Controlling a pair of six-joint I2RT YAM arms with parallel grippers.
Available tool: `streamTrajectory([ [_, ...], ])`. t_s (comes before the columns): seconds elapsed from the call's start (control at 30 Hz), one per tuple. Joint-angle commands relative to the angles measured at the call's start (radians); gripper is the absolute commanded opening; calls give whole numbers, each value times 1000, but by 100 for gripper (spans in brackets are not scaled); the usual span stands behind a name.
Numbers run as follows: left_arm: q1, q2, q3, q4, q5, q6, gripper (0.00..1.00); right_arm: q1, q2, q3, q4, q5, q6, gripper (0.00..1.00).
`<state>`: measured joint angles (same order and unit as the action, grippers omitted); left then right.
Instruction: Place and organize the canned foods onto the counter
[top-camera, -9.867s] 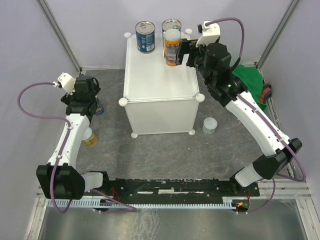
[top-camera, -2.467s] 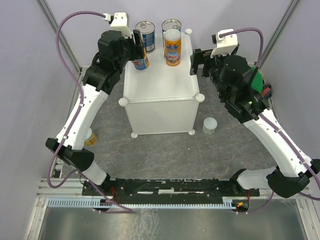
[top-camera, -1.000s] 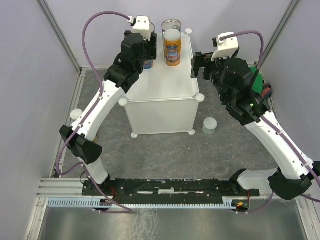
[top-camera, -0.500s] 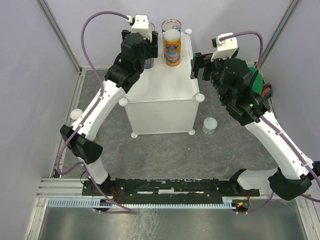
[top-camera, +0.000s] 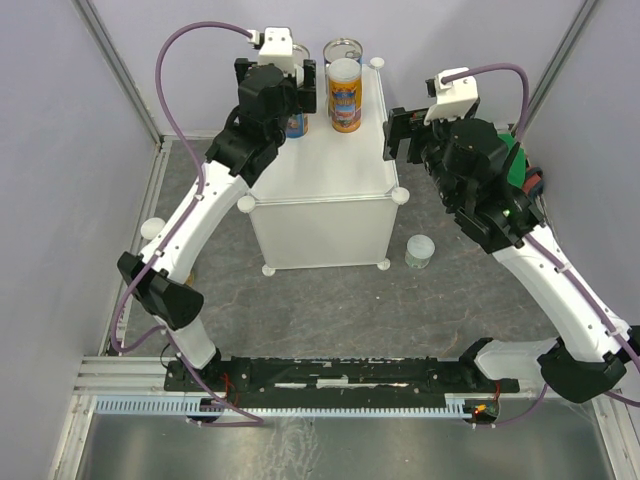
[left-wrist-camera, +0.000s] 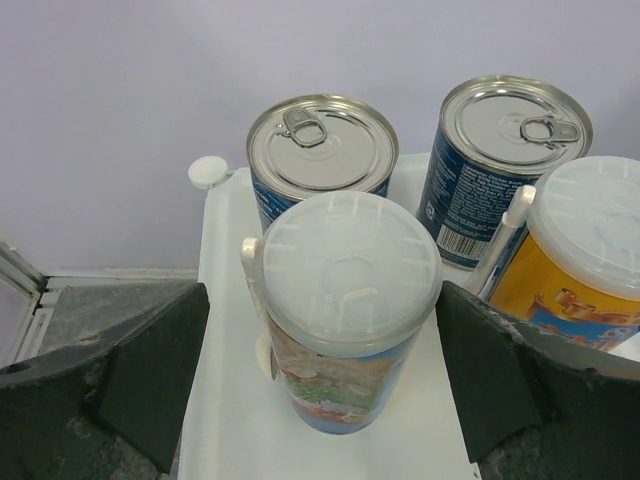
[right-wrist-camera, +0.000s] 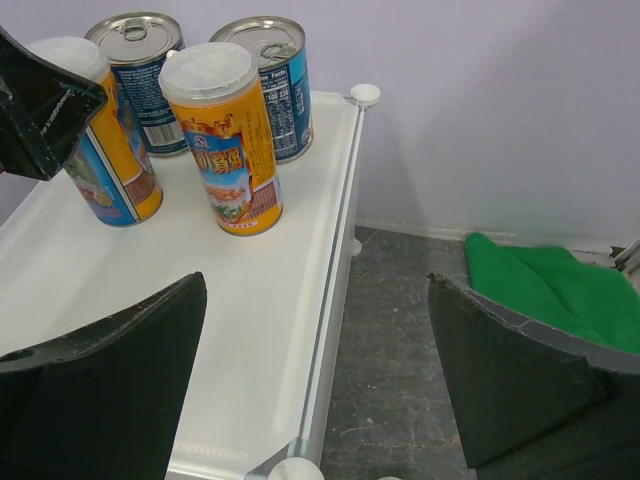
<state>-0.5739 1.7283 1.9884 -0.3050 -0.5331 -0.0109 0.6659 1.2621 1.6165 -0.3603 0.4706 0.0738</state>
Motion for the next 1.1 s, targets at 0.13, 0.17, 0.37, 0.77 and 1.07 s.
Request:
streamTrajectory([
  [0.13,-4,-129,72,32,2,-91,99,-2,-37,5,24,-8,6,99],
  [0.17,-5,-141,74,28,2,-98,99,-2,-37,5,25,-8,5,99],
  [0.37,-4,-249,-1,52,-157,-161,99,0,-47,6,26,-10,11,99],
  [0.77,129,-383,-248,-176,-505,-531,99,-2,-38,22,32,-53,43,99],
  [1.07,398,-374,-423,-608,-421,-1058,99,0,1,23,55,-110,89,99],
])
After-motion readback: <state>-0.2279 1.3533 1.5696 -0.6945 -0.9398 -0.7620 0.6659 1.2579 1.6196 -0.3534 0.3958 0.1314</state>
